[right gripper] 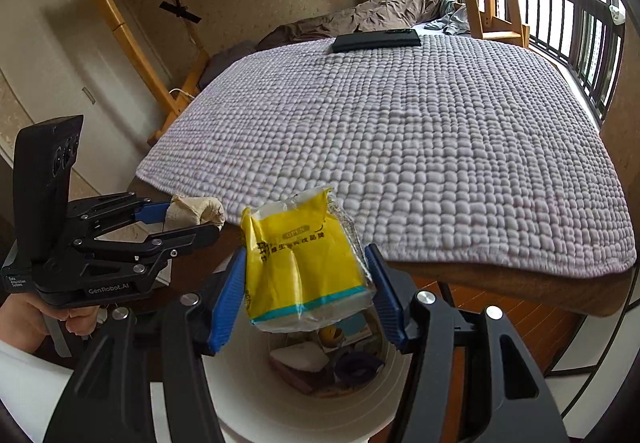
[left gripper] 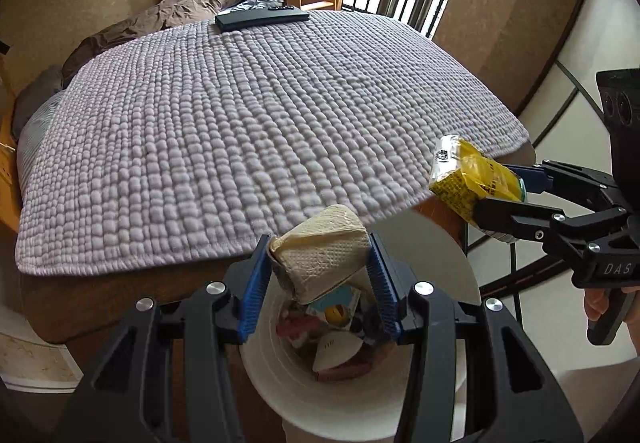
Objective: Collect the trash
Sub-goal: 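Carry the paper roll and yellow packet in both tools over the white bin, then open the left tool to drop the roll while the right tool drops the packet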
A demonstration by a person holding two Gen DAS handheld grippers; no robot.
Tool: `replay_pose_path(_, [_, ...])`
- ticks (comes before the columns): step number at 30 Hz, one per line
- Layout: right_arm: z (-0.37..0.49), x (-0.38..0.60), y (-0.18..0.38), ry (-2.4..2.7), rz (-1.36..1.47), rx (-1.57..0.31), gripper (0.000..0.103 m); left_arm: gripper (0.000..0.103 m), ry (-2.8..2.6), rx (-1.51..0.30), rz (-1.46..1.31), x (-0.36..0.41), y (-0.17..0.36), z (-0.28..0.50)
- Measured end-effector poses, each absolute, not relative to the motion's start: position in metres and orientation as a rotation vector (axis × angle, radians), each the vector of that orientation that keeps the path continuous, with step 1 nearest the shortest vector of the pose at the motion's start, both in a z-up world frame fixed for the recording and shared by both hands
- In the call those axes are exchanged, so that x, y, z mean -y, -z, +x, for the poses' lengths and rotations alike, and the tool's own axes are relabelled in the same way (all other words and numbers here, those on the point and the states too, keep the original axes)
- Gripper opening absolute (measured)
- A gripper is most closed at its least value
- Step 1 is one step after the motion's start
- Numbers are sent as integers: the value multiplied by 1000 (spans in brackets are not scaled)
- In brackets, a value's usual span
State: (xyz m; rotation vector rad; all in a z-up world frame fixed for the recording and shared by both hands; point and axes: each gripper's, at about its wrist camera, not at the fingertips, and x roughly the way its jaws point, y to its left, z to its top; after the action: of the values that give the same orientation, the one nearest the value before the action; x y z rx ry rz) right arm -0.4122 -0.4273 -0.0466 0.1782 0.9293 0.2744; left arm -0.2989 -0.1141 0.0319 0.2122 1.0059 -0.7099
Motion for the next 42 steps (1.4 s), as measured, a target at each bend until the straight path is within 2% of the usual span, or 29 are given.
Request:
replay_pose_path(20, [-442,405,81,-280,125,-1032,57,49,734,-1096,297,118,7,-327])
replay_pose_path(42, [-424,400,119,-272,125,-1105,57,49,716,-1159,363,128,41,-328])
